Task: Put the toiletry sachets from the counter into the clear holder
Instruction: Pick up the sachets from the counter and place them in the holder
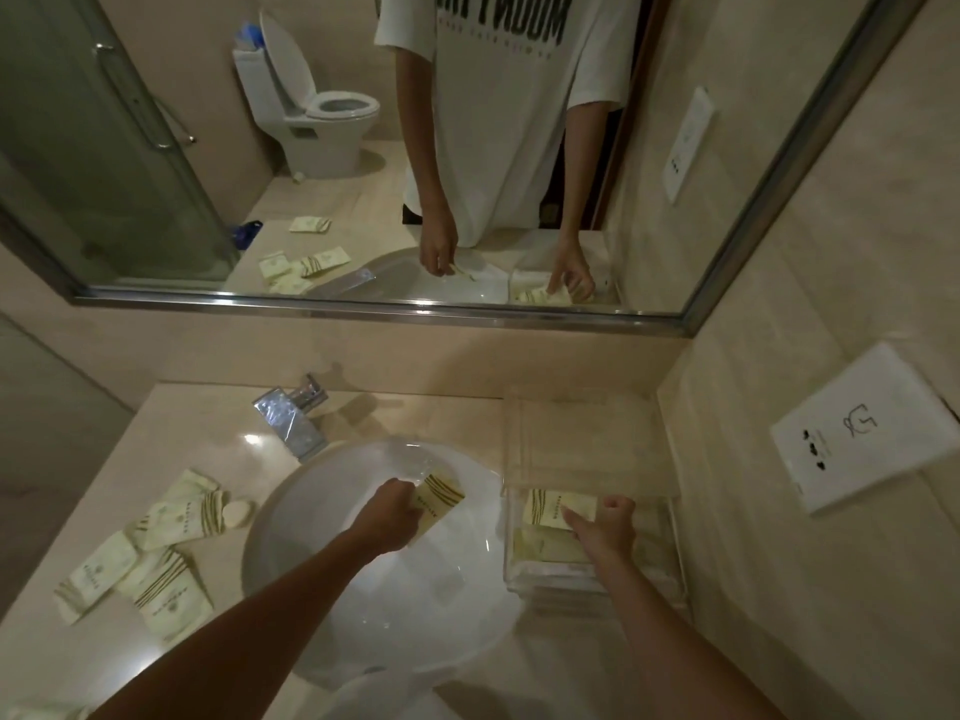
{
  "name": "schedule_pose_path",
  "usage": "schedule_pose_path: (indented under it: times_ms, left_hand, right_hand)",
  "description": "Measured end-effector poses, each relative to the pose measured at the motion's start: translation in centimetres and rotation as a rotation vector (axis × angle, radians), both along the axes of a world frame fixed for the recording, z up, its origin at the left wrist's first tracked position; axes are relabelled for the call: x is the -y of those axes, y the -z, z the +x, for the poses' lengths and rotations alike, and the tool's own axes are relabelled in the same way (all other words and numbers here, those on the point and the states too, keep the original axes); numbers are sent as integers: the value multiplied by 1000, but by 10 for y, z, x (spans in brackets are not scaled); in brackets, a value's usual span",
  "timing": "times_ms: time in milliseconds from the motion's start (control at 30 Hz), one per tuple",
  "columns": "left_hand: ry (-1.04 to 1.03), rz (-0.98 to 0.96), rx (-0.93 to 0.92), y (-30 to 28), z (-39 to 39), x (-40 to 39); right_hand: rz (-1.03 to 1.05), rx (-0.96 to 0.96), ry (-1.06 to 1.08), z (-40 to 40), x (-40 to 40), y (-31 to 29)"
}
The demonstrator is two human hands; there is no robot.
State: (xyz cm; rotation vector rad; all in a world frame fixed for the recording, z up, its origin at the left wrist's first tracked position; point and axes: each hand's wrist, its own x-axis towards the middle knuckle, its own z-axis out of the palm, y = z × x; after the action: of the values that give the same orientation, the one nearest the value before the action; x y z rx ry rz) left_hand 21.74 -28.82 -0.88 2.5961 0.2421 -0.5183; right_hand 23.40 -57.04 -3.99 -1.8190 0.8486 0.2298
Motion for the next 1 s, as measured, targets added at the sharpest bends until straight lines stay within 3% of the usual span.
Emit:
schedule_pose_path:
  times_ms: [167, 533, 833, 1000]
  left_hand:
    - [10, 15, -8, 3, 0, -4]
    - [50, 82, -79, 0, 0, 5]
    - [99, -144, -38, -2, 10, 40]
    - [-62, -414, -114, -4, 20, 79]
  right_hand:
    - [-88, 14, -19, -4, -13, 8]
    - [-325, 9, -267, -8, -10, 14]
    - [-457, 84, -250, -7, 29, 0]
    - [-490, 135, -234, -5, 53, -11]
